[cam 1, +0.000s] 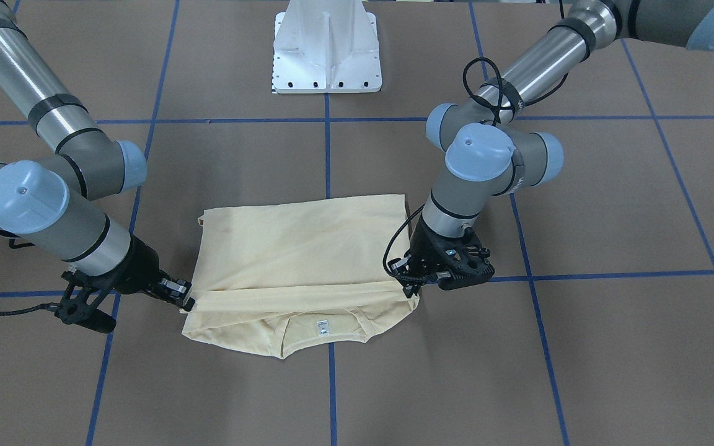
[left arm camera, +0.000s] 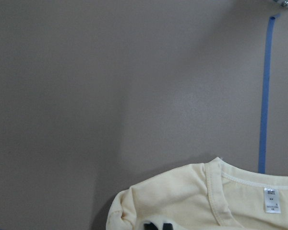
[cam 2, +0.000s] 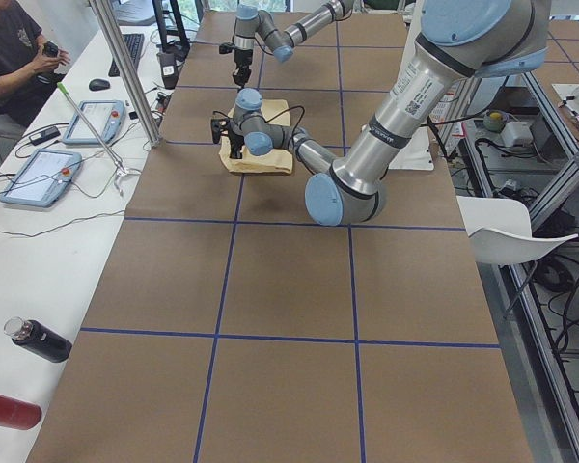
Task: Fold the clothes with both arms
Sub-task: 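Lay the hem down near the collar with both grippers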
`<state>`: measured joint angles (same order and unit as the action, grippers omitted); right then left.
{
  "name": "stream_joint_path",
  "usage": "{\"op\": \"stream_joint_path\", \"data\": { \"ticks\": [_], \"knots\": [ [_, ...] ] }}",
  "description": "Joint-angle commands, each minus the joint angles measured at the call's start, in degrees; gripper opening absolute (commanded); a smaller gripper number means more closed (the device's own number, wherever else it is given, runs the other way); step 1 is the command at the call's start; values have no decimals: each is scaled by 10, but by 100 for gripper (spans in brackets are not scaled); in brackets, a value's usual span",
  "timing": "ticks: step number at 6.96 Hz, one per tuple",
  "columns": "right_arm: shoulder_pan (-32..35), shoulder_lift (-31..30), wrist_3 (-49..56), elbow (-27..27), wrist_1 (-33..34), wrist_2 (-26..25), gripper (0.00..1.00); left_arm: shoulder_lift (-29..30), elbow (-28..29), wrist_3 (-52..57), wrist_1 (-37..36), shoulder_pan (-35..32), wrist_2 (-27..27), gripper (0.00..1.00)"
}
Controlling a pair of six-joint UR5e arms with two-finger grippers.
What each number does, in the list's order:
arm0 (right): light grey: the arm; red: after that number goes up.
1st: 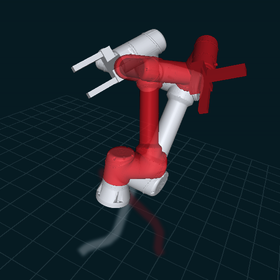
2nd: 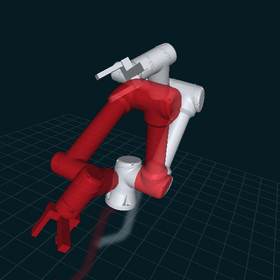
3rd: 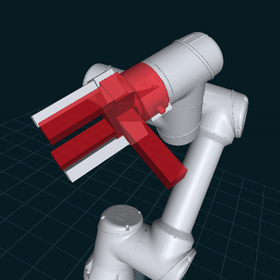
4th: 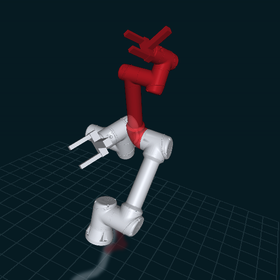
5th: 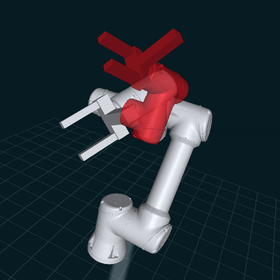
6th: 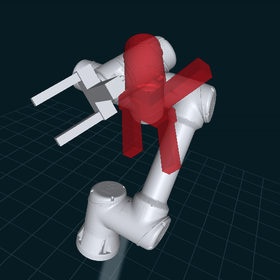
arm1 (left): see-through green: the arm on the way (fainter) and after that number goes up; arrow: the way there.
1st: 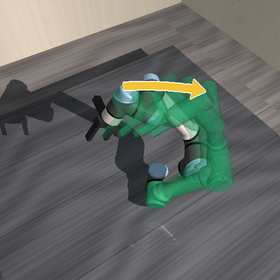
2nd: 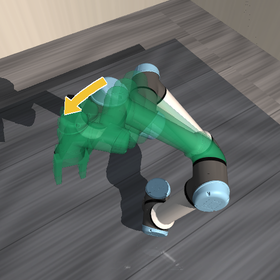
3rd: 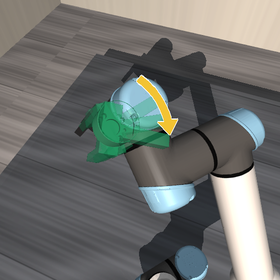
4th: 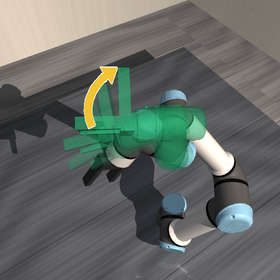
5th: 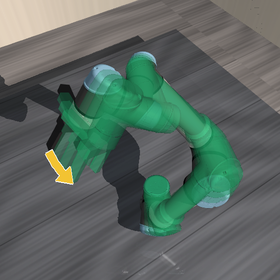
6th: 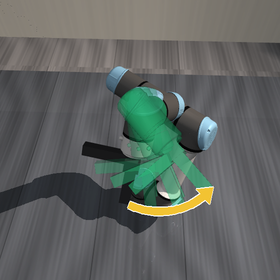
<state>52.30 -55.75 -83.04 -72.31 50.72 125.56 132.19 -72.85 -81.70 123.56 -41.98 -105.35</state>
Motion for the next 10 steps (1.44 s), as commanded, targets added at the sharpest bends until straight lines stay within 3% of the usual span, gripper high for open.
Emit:
{"op": "stream_joint_path", "data": {
  "ticks": [1, 7, 8, 9, 10],
  "knots": [
    [0, 6, 0, 9, -3, -3, 0, 0, 10, 0, 5, -2, 5, 0],
    [0, 14, -1, 13, -3, -3, 0, 3, 8, -1, 7, -5, 5, 0],
    [0, 16, 0, 14, -3, -3, 1, 3, 9, -3, 16, -6, 5, 57],
    [-1, 19, 2, 16, -2, -13, 96, 1, 9, -4, 20, -5, 5, 100],
    [-1, 19, 2, 16, -1, -28, 99, 0, 7, -4, 20, -6, 5, 100]
  ]
}}
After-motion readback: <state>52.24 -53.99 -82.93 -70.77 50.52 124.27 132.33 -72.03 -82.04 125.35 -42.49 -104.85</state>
